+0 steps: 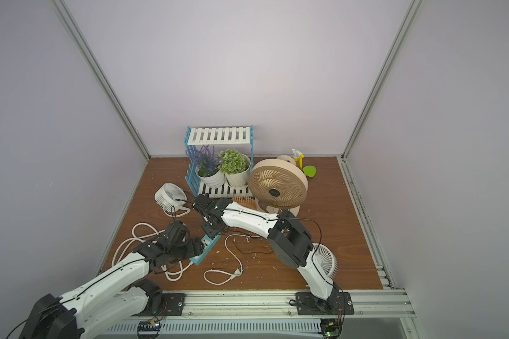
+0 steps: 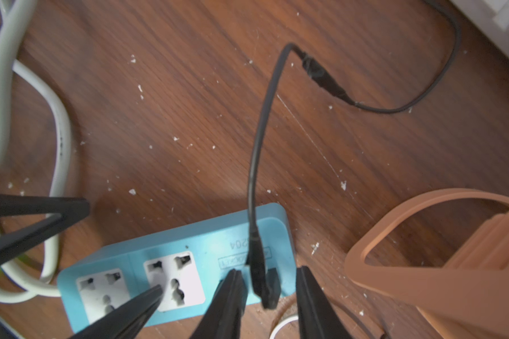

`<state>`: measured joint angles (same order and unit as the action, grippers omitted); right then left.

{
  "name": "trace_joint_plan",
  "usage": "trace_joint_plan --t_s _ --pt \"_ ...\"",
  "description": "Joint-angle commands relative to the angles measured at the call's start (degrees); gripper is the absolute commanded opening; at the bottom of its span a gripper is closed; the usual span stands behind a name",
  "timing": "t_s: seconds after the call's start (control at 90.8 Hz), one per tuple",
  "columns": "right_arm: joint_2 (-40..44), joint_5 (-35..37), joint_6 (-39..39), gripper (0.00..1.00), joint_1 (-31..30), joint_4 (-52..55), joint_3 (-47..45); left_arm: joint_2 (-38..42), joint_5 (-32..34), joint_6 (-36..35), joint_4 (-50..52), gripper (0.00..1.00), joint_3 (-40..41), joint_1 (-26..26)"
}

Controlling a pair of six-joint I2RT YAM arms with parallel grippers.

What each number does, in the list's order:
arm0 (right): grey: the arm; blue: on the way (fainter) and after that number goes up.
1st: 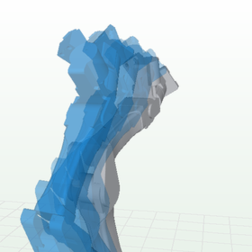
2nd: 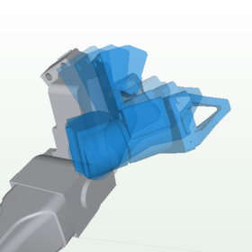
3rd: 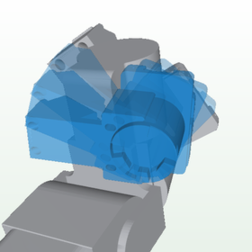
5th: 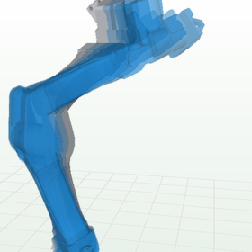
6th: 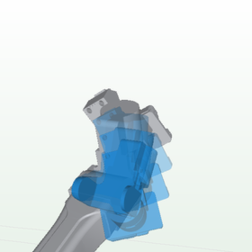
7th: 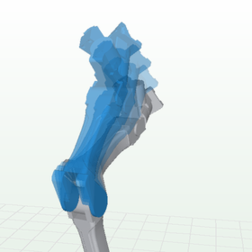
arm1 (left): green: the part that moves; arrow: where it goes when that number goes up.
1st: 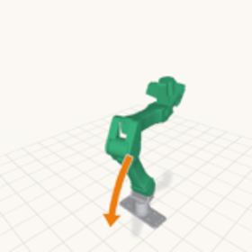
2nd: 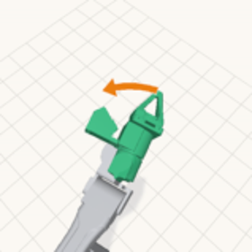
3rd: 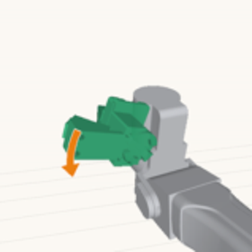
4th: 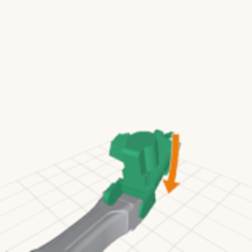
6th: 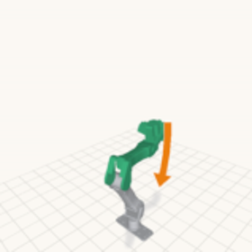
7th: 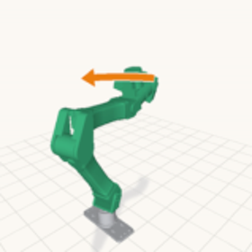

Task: Unplug the desk fan from the power strip
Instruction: Remove the plug from the socket.

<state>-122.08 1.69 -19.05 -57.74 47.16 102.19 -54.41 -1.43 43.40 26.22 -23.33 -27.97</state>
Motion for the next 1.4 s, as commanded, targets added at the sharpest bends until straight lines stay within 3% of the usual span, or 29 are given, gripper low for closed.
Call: trace_joint_plan --t_s 0.0,0.154,0.528,1.387 --pt "2.02 1.02 -0.38 0.32 0.02 -1.18 -0.33 -1.61 1.01 0.66 2.25 0.93 -0.17 -0.69" --pt "2.34 1.09 -0.42 0.26 0.0 -1.1 -0.89 -2.76 1.72 1.36 3.05 0.91 -0.58 -0.64" --pt "2.68 0.68 -0.89 0.11 0.01 -1.99 -1.64 -4.84 3.33 3.02 6.09 0.77 -0.59 -0.68" --pt "6.36 1.55 -1.65 0.01 -0.08 -5.78 -4.84 -10.61 3.94 1.81 8.85 0.56 -2.43 -0.68"
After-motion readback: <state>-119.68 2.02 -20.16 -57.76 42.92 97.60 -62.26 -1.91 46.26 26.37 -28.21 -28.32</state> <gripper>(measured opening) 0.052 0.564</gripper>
